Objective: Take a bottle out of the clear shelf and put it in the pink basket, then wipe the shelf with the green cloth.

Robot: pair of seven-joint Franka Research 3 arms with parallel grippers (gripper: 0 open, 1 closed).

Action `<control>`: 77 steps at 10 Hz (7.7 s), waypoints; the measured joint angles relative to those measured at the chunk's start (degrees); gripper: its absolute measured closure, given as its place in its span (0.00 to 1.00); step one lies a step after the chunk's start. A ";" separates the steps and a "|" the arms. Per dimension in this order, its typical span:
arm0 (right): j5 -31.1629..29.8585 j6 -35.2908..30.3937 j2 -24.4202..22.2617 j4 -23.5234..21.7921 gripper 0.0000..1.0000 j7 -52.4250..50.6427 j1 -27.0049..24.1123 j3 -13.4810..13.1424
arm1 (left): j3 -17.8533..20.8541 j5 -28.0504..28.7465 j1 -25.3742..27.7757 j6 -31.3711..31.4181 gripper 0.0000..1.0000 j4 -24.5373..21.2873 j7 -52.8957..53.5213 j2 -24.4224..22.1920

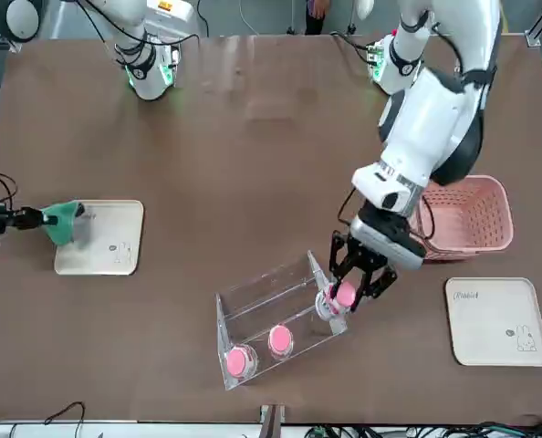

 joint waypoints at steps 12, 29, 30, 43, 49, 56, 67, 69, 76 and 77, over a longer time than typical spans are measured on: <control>2.22 -2.77 -13.98 0.32 0.98 18.30 27.61 0.35 | 2.57 2.53 22.97 -33.23 0.55 -23.27 19.15 -29.05; -21.64 37.01 -19.04 -2.53 0.98 39.71 59.28 -0.99 | 3.17 -38.41 43.37 -23.08 0.55 -40.20 89.22 -22.11; -21.55 38.91 -19.04 -2.68 0.98 42.87 60.81 -1.01 | 3.17 -38.41 43.38 -23.12 0.55 -40.48 89.31 -21.35; -21.36 77.76 -9.25 -7.10 0.98 54.12 69.73 -0.91 | 3.27 -38.47 43.60 -22.49 0.55 -38.57 93.44 -14.91; -22.09 84.23 -6.15 -7.07 0.98 53.81 69.84 -1.09 | 3.27 -38.47 43.61 -22.57 0.55 -37.74 93.46 -13.32; -24.08 89.52 -2.93 -7.10 0.98 52.58 69.92 -1.01 | 3.28 -38.60 44.04 -23.22 0.37 -35.93 94.54 -12.41; -26.66 99.13 2.62 -7.00 0.98 52.25 70.05 -1.02 | 1.41 -20.32 38.55 -40.45 0.27 -11.09 46.63 -10.88; -26.86 99.37 3.06 -6.99 0.98 52.24 70.04 -1.08 | 1.18 -8.36 32.65 -40.47 0.25 -7.47 28.69 -10.64; -28.29 99.69 3.98 -3.94 0.98 51.43 69.38 -2.26 | -0.29 2.38 29.32 -55.41 0.00 3.68 1.58 -11.01; -28.41 99.70 4.27 -3.86 0.98 50.75 69.31 -2.26 | -1.27 2.42 29.32 -58.78 0.00 4.70 0.26 -11.03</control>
